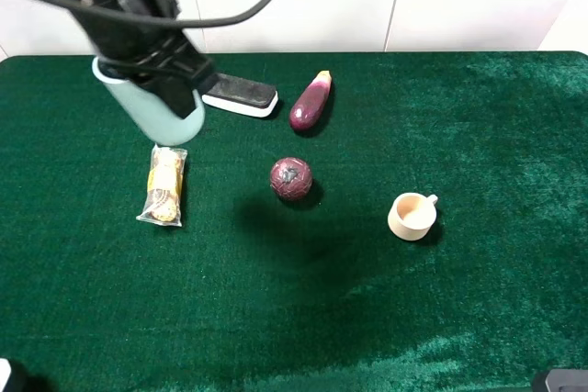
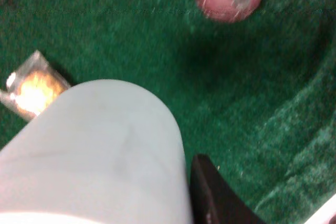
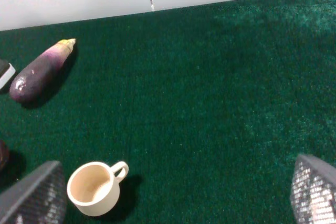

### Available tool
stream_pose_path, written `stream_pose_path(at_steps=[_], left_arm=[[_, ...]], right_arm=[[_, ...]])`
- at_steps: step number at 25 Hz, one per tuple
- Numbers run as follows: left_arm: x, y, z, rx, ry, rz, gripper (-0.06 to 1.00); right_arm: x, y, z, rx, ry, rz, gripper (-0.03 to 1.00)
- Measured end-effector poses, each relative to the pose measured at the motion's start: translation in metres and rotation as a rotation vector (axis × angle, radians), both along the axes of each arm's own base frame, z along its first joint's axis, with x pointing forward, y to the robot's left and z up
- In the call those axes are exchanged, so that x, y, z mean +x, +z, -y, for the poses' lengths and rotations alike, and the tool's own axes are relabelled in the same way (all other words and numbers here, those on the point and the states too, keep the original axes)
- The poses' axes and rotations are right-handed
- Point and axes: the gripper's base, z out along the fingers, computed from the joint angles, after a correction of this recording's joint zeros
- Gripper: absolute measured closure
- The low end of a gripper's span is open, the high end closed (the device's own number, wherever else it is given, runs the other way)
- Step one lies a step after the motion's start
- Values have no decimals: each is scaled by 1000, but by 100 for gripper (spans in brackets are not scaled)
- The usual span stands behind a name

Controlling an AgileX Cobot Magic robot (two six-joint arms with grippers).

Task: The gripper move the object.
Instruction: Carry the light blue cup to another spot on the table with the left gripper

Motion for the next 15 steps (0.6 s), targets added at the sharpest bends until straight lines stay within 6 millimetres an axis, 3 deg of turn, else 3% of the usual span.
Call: stream_pose_path(at_steps=[10,15], left_arm=[[28,-13,86,33,-154,40,86],[38,-19,120,21,-194,57,86]], right_arm=[[0,0,0,0,0,1,32],[0,0,0,0,0,1,32]])
